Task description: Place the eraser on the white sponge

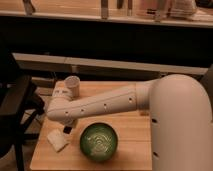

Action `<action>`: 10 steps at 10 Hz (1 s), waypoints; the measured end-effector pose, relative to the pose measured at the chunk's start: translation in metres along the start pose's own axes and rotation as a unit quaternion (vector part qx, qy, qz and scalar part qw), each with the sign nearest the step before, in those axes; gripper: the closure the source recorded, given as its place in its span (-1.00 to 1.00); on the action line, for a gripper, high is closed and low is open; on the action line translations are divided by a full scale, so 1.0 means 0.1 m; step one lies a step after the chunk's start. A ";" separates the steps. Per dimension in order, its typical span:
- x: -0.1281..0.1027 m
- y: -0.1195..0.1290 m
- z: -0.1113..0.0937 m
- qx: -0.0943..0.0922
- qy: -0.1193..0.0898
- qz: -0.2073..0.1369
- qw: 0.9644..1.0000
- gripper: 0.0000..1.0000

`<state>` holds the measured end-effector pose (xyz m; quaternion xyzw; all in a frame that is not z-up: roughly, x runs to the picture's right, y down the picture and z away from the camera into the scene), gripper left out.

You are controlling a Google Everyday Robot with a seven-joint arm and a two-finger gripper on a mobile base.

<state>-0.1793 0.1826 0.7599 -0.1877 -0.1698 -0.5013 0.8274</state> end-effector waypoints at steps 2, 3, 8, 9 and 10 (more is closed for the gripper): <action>-0.09 -0.01 -0.01 0.000 -0.005 -0.006 1.000 0.99; -0.12 -0.04 0.00 0.000 -0.007 -0.004 1.000 0.99; -0.36 -0.14 0.02 -0.002 -0.016 -0.017 1.000 0.99; -0.40 -0.15 0.03 0.001 -0.018 -0.015 1.000 0.99; -0.46 -0.18 0.05 0.003 -0.019 -0.014 1.000 0.99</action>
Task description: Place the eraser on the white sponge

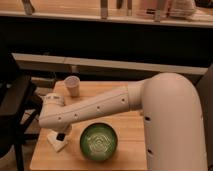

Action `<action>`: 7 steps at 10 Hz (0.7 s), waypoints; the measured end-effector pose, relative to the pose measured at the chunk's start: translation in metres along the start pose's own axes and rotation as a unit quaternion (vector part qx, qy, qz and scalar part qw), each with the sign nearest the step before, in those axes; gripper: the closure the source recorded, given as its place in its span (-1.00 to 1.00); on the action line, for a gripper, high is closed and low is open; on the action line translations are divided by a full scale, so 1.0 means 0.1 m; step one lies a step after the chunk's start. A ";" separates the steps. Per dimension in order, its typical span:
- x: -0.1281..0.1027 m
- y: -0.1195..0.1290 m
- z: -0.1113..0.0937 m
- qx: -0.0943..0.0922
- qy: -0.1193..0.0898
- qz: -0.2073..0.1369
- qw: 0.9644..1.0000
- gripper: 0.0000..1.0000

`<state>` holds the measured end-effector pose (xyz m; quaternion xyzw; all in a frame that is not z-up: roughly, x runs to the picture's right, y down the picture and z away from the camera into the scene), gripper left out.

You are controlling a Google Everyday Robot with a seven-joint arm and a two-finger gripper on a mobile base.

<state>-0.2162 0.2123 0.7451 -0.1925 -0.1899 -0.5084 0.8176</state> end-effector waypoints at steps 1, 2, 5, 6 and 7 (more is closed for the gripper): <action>-0.07 -0.05 0.01 0.001 -0.003 -0.003 1.000 0.99; -0.09 -0.04 0.02 0.001 -0.003 -0.002 1.000 0.99; -0.17 -0.04 0.05 0.001 -0.006 0.002 1.000 0.99; -0.18 -0.03 0.08 0.002 -0.006 0.005 1.000 0.99; -0.21 -0.04 0.11 0.004 -0.006 0.006 1.000 0.99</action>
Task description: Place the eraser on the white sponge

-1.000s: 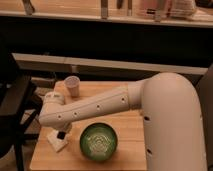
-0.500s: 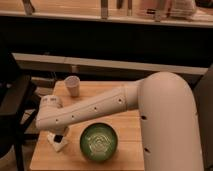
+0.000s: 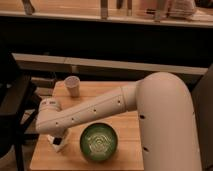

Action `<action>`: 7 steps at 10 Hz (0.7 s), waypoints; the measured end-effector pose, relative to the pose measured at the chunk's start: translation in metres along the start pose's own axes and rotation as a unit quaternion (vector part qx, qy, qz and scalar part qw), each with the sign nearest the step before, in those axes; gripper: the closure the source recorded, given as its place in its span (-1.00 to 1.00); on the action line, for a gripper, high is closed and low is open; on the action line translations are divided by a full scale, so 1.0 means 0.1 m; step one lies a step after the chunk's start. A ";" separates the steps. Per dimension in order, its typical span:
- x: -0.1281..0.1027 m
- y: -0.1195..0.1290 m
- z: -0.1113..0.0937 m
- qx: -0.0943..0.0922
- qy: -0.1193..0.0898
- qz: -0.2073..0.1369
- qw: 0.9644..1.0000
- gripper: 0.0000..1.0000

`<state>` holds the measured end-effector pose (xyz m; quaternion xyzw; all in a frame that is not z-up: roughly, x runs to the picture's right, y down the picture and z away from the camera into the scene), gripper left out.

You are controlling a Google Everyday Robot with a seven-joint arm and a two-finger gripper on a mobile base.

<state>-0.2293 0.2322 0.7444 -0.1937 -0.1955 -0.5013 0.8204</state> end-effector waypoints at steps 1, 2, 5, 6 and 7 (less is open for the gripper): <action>-0.02 -0.01 0.01 0.000 0.000 0.000 1.000 0.99; -0.01 0.01 0.01 0.000 0.000 0.004 1.000 0.99; -0.03 0.07 0.02 -0.002 -0.004 0.020 1.000 0.99; -0.03 0.09 0.02 -0.002 -0.003 0.022 1.000 0.99; -0.02 0.10 0.02 -0.002 -0.003 0.025 1.000 0.99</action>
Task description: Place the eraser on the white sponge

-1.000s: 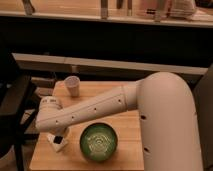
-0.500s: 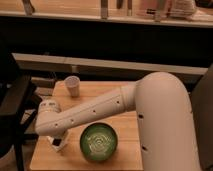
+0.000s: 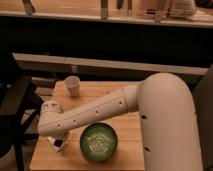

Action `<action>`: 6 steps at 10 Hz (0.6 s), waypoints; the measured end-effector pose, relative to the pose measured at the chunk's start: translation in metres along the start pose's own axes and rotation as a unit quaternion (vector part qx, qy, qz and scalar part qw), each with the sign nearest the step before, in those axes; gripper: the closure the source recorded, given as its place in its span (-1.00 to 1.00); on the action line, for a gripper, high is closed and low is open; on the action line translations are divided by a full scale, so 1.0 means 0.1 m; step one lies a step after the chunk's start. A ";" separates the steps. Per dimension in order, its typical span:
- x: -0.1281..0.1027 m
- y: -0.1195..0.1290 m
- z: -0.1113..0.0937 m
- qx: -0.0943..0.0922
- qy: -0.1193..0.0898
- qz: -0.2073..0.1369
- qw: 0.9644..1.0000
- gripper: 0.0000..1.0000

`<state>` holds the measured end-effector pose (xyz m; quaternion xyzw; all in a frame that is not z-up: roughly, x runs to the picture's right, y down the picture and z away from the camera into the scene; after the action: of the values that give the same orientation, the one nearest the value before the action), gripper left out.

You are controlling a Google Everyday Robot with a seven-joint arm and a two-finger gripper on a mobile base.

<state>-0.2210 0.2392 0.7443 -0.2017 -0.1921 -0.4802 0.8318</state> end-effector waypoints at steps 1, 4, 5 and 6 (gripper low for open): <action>-0.03 -0.01 0.01 0.000 -0.002 0.001 1.000 0.99; -0.05 0.01 0.02 0.000 -0.005 0.010 1.000 0.99; -0.06 0.02 0.03 0.000 -0.006 0.012 1.000 0.99; -0.06 0.04 0.03 0.001 -0.006 0.015 1.000 0.93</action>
<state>-0.2202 0.2467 0.7431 -0.2066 -0.1944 -0.4661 0.8380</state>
